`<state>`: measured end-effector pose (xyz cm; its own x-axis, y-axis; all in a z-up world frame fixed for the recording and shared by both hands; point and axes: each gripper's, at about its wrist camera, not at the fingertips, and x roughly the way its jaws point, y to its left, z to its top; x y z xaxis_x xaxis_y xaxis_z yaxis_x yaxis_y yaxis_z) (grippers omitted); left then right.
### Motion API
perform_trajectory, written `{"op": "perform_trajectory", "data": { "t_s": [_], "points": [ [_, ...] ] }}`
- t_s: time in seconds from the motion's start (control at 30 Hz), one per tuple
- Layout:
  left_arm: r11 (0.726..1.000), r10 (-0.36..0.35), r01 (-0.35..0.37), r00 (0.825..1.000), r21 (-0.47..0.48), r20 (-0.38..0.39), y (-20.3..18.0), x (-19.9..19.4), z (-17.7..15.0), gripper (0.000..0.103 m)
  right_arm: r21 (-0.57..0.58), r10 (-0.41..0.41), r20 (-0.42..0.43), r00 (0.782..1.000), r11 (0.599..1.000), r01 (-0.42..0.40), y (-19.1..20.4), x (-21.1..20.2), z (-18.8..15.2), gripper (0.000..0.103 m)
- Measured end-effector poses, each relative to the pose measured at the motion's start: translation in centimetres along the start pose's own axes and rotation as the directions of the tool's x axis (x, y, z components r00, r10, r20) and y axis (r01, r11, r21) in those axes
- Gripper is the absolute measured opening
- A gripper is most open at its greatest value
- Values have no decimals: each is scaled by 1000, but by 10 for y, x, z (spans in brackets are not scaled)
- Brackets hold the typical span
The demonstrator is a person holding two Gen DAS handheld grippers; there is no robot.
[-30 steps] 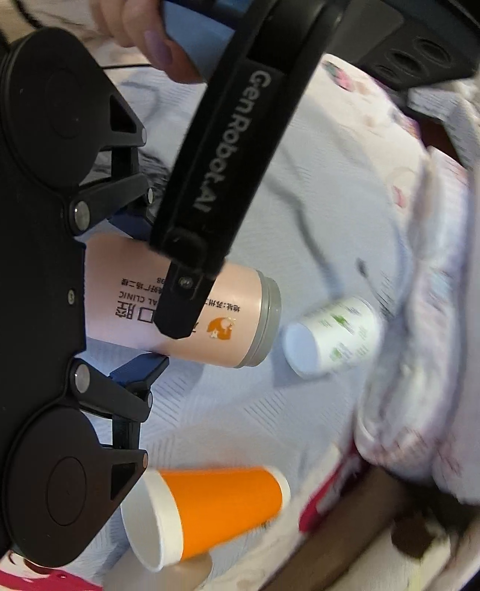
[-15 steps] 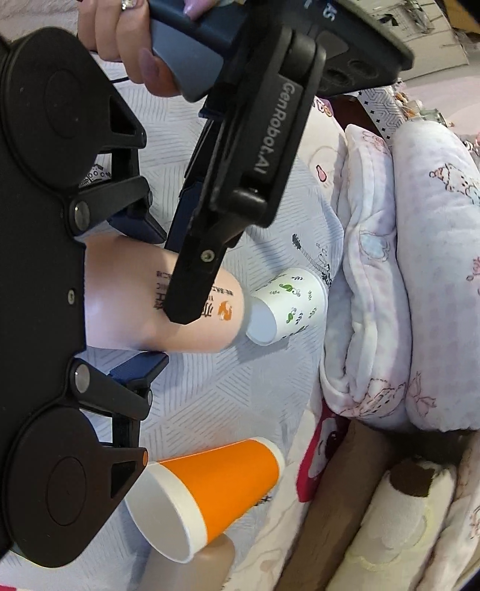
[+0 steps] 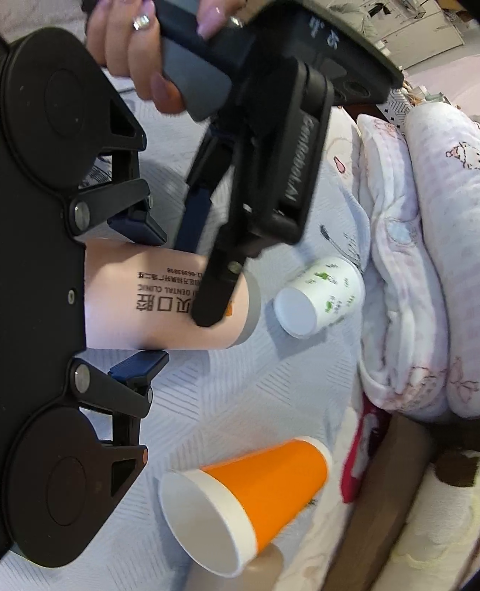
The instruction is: Flip cup upright
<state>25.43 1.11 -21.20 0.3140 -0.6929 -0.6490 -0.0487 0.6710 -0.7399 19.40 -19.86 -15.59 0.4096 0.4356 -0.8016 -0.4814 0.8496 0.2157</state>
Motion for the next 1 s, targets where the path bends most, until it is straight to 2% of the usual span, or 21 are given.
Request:
{"op": "perform_trajectory", "data": {
  "t_s": [0.07, 0.2, 0.3, 0.37, 0.5, 0.57, 0.73, 0.87, 1.0],
  "points": [
    [998, 19, -20, 1000, 52, 20, -7, -2, -1, 63, 2, 29, -17, 999, 1000, -29, 0, 1, -1, 68],
    [983, 40, -52, 997, 176, 71, -27, -10, -4, 62, -15, 16, -10, 1000, 1000, -16, 1, 1, -3, 68],
    [954, 55, -91, 990, 287, 130, -45, -18, -9, 61, -50, -3, 21, 1000, 999, 4, 4, -3, -1, 67],
    [925, 73, -134, 981, 357, 180, -57, -23, -14, 61, -77, -23, 44, 999, 997, 26, 7, -5, 1, 67],
    [888, 50, -166, 962, 429, 269, -71, -37, -19, 61, -94, -50, 105, 993, 994, 60, 11, -5, 6, 67],
    [880, 21, -161, 953, 447, 302, -74, -43, -19, 61, -105, -72, 162, 984, 990, 90, 13, -3, 6, 67],
    [860, 7, -192, 931, 474, 364, -78, -41, -22, 60, -10, -102, 303, 948, 994, 111, 11, 9, 1, 67],
    [838, -53, -153, 933, 523, 357, -85, -39, -23, 58, -46, -188, 383, 905, 974, 222, 16, 16, 2, 67],
    [795, -37, -194, 931, 575, 364, -94, -26, -29, 58, 12, -204, 434, 877, 975, 221, 1, 18, 6, 67]
  ]
}}
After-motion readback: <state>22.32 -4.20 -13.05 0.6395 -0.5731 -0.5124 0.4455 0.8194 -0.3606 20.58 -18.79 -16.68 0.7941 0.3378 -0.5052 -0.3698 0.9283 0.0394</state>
